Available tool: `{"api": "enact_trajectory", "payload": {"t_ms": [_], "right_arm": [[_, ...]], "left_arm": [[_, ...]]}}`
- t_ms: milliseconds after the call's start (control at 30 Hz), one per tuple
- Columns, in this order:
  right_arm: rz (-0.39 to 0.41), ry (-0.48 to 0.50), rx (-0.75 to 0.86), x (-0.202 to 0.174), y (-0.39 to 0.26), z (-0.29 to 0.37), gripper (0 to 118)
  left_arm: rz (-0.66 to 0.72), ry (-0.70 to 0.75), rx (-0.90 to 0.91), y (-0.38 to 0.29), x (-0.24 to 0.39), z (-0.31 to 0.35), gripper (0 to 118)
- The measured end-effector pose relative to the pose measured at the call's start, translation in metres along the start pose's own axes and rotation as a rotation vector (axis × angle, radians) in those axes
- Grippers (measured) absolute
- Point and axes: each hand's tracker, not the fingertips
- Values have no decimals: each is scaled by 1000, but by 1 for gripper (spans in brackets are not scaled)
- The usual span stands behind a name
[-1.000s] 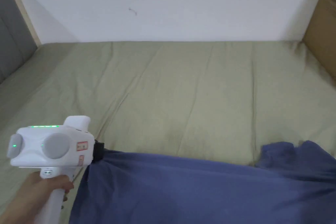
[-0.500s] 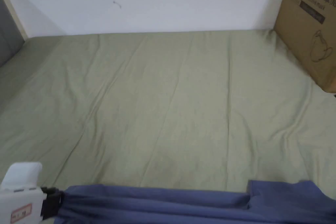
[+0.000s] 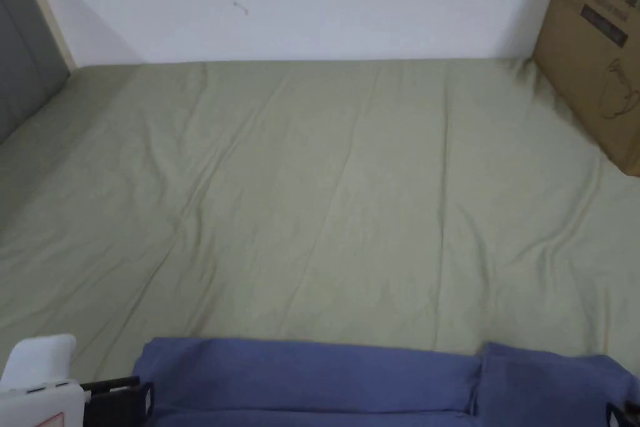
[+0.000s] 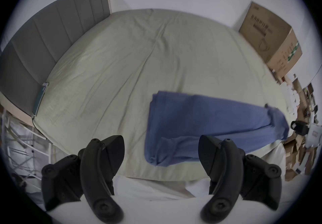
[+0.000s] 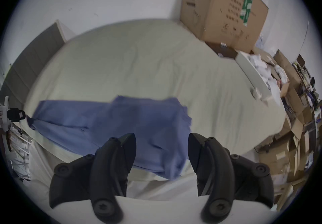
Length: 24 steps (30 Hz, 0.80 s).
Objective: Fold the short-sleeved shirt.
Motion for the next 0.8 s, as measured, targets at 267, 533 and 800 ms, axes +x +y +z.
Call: {"api": "enact_trajectory", "payload": {"t_ms": [267,533,800], "right_arm": [[-4,133,87,-78,10,-12,0],[125,246,26,-126,14,-33,0],[173,267,-25,-139,19,-47,0]], "left_arm": [[66,-77,0,-19,-6,-4,0],[362,-233,-60,-29,-66,-23,96],[593,-389,-114,-45,-82,-77,111]]}}
